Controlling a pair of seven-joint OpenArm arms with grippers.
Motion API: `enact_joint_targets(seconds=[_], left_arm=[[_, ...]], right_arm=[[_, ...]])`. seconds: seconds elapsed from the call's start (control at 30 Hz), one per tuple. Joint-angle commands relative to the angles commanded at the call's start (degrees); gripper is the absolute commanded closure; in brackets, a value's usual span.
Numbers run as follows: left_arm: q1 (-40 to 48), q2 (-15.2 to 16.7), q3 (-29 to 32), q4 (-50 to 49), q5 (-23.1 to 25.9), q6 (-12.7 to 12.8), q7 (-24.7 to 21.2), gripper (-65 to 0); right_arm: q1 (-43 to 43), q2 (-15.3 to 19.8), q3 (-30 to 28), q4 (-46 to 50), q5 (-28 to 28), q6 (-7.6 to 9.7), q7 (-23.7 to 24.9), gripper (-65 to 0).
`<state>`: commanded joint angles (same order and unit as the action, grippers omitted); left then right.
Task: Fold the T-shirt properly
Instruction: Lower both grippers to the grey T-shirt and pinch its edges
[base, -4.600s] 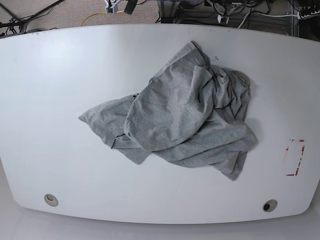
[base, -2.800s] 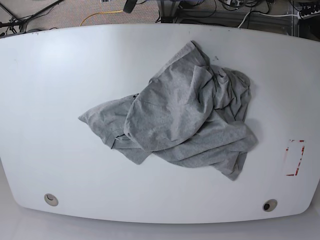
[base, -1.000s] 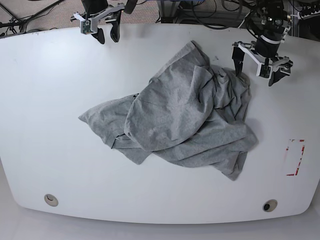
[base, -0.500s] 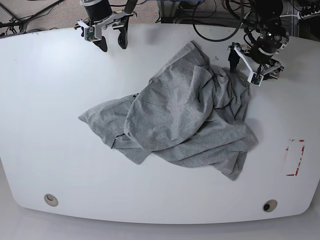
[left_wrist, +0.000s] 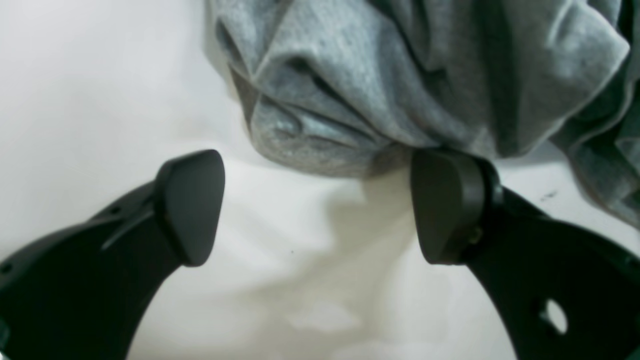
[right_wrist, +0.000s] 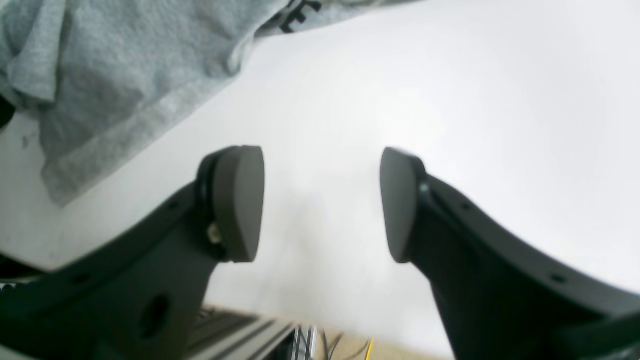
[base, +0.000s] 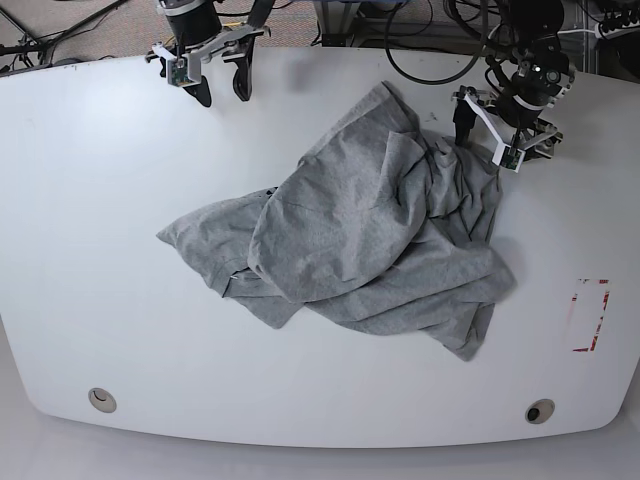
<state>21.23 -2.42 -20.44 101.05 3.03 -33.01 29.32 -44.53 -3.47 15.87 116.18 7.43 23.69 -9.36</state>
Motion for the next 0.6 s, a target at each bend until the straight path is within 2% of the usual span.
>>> enact_joint_targets(seconds=[0.03,0.1,0.17,0.2,0.23,0.27,0.5,0.6], left_arm=[[-0.1,0.0,-0.1,-0.3,0.0,0.0,0.0,-50.0],[-0.3,0.0,-0.1,-1.2,0.0,0.0,0.0,-34.3],[-0.8,0.0,-0.1,-1.6,0.0,0.0,-0.1,-21.5],[-1.3,0.0,-0.1,-1.8,0.1,0.0,0.1,-11.0],[-1.6,0.0,-0.1,-1.8,0.4,0.0,0.2,-4.0],[-1.8,0.0,0.1,-1.8,0.5,0.1,0.2,0.0],[-1.3,0.0,-0.3,-1.8,0.4,0.1,0.2,0.0],[0.0,-0.4,-0.4,-1.7,0.4,0.1,0.2,0.0]], right_arm=[[1.1,0.0,0.4,0.0,0.1,0.26,-1.5,-34.7],[4.7,0.2,0.7,0.0,0.1,0.44,-5.3,-34.7],[6.7,0.2,0.8,0.1,0.1,0.44,-7.2,-35.2],[8.3,0.2,0.8,0.2,0.1,0.44,-8.7,-35.4],[9.4,0.2,0.7,0.2,0.1,0.44,-9.8,-35.4],[10.5,0.2,0.7,0.2,0.1,0.53,-10.9,-35.4],[24.2,0.4,0.8,-0.3,-0.1,0.53,-23.0,-35.4],[32.4,3.3,0.7,-2.9,0.2,0.53,-28.7,-35.4]])
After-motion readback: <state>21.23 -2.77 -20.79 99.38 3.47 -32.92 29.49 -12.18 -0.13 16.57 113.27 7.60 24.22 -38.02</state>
